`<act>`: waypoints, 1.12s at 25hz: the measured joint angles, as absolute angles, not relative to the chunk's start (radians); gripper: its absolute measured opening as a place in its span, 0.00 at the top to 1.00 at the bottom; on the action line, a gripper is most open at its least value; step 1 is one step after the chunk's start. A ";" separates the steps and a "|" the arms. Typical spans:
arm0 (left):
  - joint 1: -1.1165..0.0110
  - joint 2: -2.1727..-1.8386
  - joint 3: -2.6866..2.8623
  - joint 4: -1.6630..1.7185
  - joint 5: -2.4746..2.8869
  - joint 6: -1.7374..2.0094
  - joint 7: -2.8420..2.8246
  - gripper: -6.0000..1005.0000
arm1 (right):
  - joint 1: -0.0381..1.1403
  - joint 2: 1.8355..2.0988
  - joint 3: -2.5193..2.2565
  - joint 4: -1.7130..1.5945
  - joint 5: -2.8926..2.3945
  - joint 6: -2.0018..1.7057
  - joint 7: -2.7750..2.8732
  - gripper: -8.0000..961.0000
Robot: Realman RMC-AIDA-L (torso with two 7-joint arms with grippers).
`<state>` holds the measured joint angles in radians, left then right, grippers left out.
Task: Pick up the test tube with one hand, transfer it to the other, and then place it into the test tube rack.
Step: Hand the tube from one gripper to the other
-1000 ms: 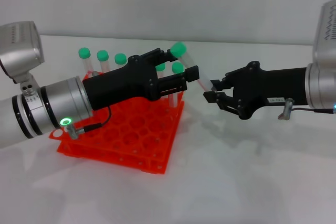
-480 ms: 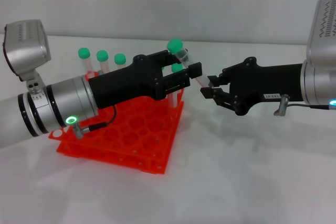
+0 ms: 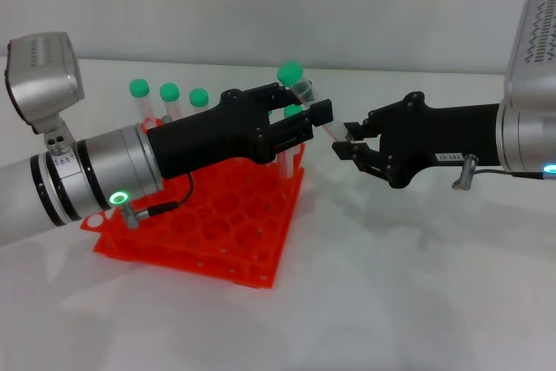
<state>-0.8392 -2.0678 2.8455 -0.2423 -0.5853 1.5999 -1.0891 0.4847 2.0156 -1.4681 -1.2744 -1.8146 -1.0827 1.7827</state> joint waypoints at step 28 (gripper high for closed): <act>-0.827 -2.070 2.846 -0.244 -0.614 1.600 -1.089 0.78 | 0.471 2.017 -1.507 -1.273 -1.798 -1.033 1.708 0.79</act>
<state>-0.8267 -2.0695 2.8459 -0.2444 -0.6139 1.6004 -1.0891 0.4715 2.0173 -1.5073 -1.2726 -1.7977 -1.0331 1.7082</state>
